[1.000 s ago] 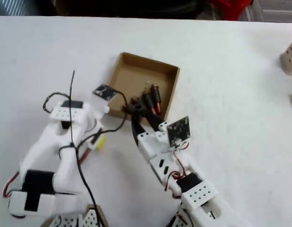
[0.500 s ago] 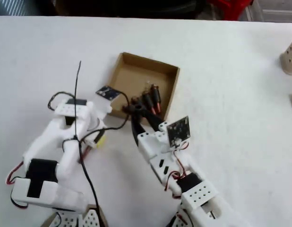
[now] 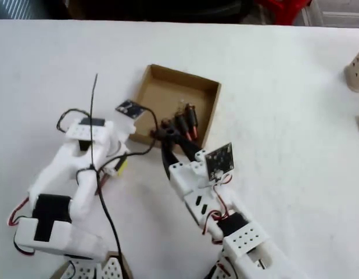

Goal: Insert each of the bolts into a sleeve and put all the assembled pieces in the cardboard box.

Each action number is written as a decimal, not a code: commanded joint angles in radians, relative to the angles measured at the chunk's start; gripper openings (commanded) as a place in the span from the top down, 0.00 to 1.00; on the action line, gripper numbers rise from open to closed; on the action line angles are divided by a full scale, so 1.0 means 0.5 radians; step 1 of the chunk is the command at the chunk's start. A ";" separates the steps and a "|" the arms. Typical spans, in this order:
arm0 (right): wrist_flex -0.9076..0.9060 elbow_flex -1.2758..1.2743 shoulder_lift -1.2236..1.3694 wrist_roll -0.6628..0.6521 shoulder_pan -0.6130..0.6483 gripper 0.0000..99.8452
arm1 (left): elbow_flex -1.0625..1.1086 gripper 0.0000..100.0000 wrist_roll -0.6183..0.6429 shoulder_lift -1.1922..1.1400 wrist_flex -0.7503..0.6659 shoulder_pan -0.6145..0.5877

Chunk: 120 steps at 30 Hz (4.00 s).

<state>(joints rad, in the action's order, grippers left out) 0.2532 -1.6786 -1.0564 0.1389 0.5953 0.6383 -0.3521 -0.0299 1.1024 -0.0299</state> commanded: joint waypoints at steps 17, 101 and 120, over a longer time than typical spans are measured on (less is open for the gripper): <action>0.256 -0.006 -0.023 0.025 0.152 0.98 | 0.491 0.98 0.089 1.051 -0.331 0.020; 2.183 0.589 2.573 -0.178 0.293 0.98 | 1.378 0.98 1.424 2.757 -1.402 0.474; 2.288 0.577 2.628 -0.178 0.324 0.98 | 1.599 0.98 0.948 2.757 -1.798 0.578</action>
<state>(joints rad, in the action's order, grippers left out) 1.3686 -1.4116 0.2601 0.0637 0.7518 1.4546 0.1419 1.3295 0.2524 0.2509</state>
